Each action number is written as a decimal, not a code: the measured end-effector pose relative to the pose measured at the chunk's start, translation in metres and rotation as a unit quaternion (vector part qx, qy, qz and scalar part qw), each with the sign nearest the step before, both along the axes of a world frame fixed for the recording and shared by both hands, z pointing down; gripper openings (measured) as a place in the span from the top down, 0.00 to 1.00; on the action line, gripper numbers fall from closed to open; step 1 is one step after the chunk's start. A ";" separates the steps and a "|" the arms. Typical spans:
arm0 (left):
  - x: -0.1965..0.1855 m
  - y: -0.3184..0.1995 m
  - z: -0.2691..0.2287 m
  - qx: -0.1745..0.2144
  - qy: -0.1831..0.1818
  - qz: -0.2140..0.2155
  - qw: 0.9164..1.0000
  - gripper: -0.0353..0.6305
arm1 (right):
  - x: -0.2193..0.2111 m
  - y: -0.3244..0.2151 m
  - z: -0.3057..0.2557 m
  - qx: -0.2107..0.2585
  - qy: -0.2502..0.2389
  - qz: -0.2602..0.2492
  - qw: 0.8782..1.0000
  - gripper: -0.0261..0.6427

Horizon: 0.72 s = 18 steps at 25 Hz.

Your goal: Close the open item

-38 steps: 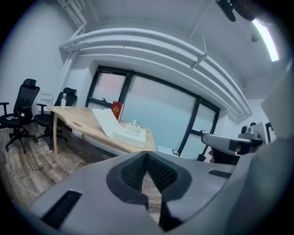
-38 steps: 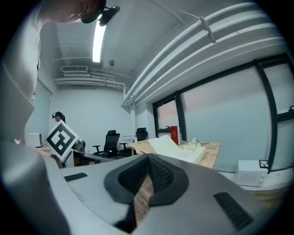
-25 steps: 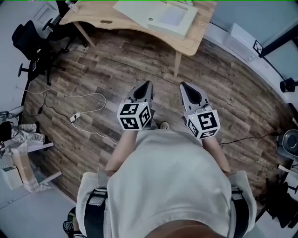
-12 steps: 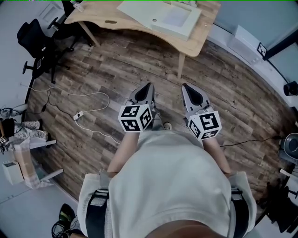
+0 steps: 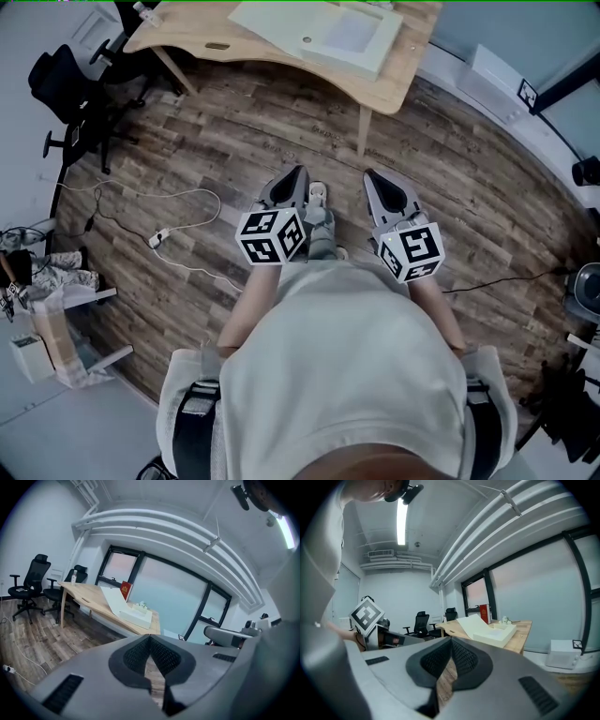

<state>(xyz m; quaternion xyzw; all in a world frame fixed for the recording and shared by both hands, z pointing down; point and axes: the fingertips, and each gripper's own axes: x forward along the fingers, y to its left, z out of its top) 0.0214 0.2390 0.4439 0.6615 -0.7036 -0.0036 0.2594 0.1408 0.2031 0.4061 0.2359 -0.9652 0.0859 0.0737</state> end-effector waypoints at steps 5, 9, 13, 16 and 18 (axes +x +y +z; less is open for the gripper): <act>-0.007 -0.024 0.004 0.000 0.007 0.007 1.000 0.91 | -0.009 -0.021 0.001 0.002 0.004 0.004 1.000 0.93; -0.019 -0.046 0.005 0.001 0.013 0.007 1.000 0.91 | -0.023 -0.041 -0.004 0.007 0.003 0.001 1.000 0.93; -0.033 -0.066 0.005 0.002 0.016 0.005 1.000 0.91 | -0.036 -0.062 -0.005 0.008 0.007 0.001 1.000 0.93; -0.044 -0.079 0.007 0.000 0.019 0.003 1.000 0.91 | -0.046 -0.076 -0.003 0.003 0.010 0.001 1.000 0.93; -0.051 -0.088 0.009 -0.004 0.020 0.004 1.000 0.91 | -0.053 -0.085 -0.002 0.002 0.013 0.002 1.000 0.93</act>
